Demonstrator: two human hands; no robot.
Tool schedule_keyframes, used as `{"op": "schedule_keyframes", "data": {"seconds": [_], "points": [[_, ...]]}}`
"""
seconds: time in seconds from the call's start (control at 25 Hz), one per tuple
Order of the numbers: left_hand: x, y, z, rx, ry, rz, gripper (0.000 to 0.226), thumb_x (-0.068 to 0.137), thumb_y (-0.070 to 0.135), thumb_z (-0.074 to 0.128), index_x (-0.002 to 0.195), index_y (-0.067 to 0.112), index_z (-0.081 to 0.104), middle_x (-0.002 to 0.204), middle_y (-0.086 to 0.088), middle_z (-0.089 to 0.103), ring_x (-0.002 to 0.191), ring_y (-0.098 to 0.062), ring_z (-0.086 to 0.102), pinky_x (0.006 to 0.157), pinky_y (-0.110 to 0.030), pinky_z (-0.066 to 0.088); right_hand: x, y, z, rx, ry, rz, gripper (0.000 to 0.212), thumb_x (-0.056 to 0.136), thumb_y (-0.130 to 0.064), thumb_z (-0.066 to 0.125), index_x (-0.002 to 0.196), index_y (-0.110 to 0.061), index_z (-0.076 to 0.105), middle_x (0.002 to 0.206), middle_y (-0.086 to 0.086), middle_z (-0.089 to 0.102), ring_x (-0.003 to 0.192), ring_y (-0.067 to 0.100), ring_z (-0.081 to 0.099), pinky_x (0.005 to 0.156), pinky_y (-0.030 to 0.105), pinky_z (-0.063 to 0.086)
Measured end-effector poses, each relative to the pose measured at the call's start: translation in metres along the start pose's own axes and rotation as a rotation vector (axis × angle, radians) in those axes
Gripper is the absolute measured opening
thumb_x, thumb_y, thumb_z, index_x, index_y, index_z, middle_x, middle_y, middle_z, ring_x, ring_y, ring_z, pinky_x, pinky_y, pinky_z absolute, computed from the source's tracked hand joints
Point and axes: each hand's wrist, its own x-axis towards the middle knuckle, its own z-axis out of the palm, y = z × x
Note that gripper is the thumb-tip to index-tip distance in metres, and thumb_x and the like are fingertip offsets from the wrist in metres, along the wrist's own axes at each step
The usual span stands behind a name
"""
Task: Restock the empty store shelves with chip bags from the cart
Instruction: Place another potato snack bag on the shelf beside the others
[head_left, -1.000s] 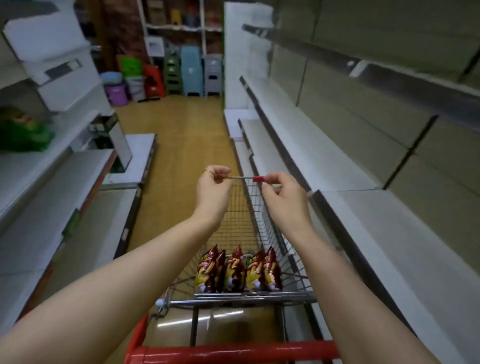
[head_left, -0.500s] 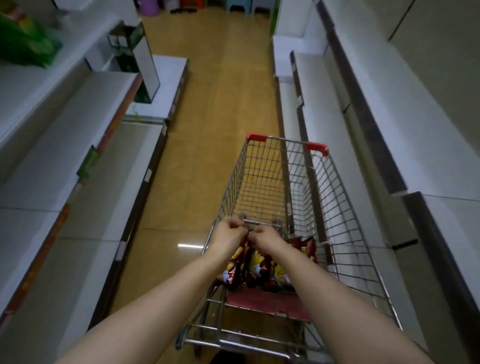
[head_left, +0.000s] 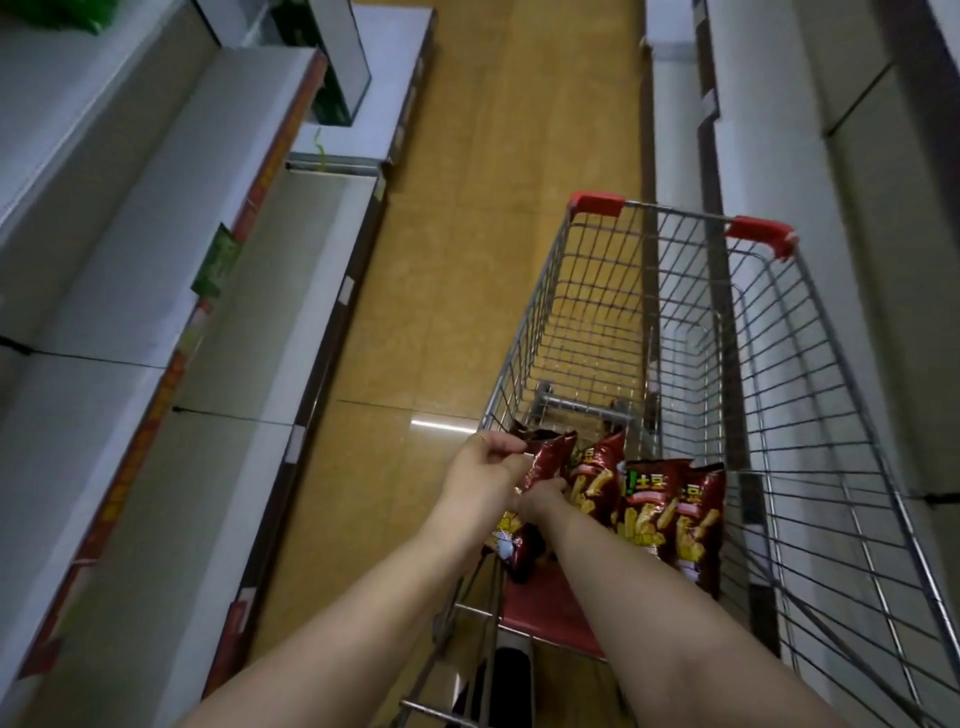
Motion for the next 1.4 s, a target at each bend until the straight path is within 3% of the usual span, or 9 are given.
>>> {"op": "schedule_keyframes", "data": {"seconds": [0.2,0.4,0.52,0.64,0.72,0.84,1.0,1.28,1.4], "points": [[-0.009,0.002,0.014,0.048,0.010,0.026,0.015,0.089,0.002,0.055,0.102,0.008,0.055,0.095,-0.008,0.057,0.085,-0.018,0.052,0.068,-0.023,0.042,-0.014,0.005,-0.035,0.026,-0.014,-0.093,0.087,0.071,-0.016,0.080,0.137,0.005,0.026,0.128,0.015,0.053,0.117,0.028,0.054,0.091,0.029,0.046],[-0.034,0.021,0.042,0.127,0.050,0.116,0.040,0.086,0.011,0.063,0.123,0.008,0.049,0.110,-0.008,0.057,0.101,-0.024,0.056,0.092,-0.033,0.045,-0.094,0.009,-0.127,0.329,-0.003,-0.322,0.050,0.064,-0.006,0.082,0.107,-0.005,0.057,0.093,0.007,0.069,0.085,0.023,0.066,0.068,0.028,0.054],[-0.070,0.040,0.064,0.105,-0.019,0.203,0.076,0.077,0.036,0.072,0.138,0.007,0.037,0.125,-0.005,0.054,0.112,-0.031,0.058,0.097,-0.047,0.047,-0.180,0.026,-0.189,0.421,-0.007,-0.553,0.039,0.071,-0.006,0.077,0.105,-0.013,0.061,0.092,0.002,0.071,0.085,0.020,0.069,0.079,0.035,0.055],[-0.126,0.065,0.082,-0.017,-0.153,0.311,0.092,0.074,0.040,0.075,0.146,0.010,0.025,0.123,0.000,0.053,0.108,-0.024,0.060,0.093,-0.038,0.049,-0.263,0.061,-0.235,0.453,0.081,-0.747,0.034,0.076,-0.013,0.074,0.107,-0.015,0.060,0.098,0.004,0.072,0.086,0.021,0.070,0.078,0.034,0.056],[-0.178,0.082,0.090,-0.065,-0.326,0.372,0.098,0.067,0.040,0.074,0.146,0.012,0.025,0.125,-0.002,0.057,0.100,-0.020,0.065,0.078,-0.029,0.052,-0.320,0.090,-0.256,0.504,0.190,-0.834,0.028,0.081,-0.018,0.069,0.106,-0.012,0.060,0.095,0.005,0.073,0.083,0.021,0.071,0.072,0.032,0.056],[-0.258,0.104,0.102,-0.097,-0.538,0.513,0.076,0.060,0.040,0.069,0.128,0.013,0.050,0.105,-0.005,0.070,0.076,-0.015,0.072,0.057,-0.022,0.054,-0.395,0.132,-0.272,0.594,0.365,-0.934,0.022,0.087,-0.026,0.062,0.102,-0.010,0.061,0.091,0.009,0.073,0.081,0.026,0.070,0.075,0.041,0.056],[-0.359,0.118,0.125,-0.150,-0.739,0.669,0.072,0.056,0.041,0.071,0.120,0.015,0.054,0.099,-0.008,0.073,0.080,-0.024,0.072,0.067,-0.034,0.058,-0.496,0.192,-0.284,0.517,0.708,-0.997,0.026,0.092,-0.039,0.052,0.099,-0.014,0.055,0.093,0.006,0.071,0.084,0.023,0.070,0.082,0.051,0.054],[-0.513,0.127,0.178,-0.148,-1.174,0.784,0.055,0.060,0.034,0.070,0.109,0.011,0.058,0.087,-0.008,0.075,0.070,-0.024,0.072,0.057,-0.033,0.057,-0.656,0.297,-0.290,0.437,1.321,-0.918,0.032,0.086,-0.058,0.044,0.110,-0.038,0.039,0.095,-0.010,0.067,0.080,0.004,0.067,0.070,0.028,0.057],[-0.559,0.129,0.209,-0.052,-1.305,0.791,0.052,0.067,0.032,0.074,0.110,0.007,0.059,0.087,-0.011,0.074,0.071,-0.027,0.072,0.062,-0.038,0.058,-0.696,0.332,-0.289,0.410,1.513,-0.762,0.029,0.080,-0.063,0.045,0.095,-0.038,0.041,0.094,-0.014,0.064,0.088,0.006,0.064,0.074,0.027,0.052]]}}
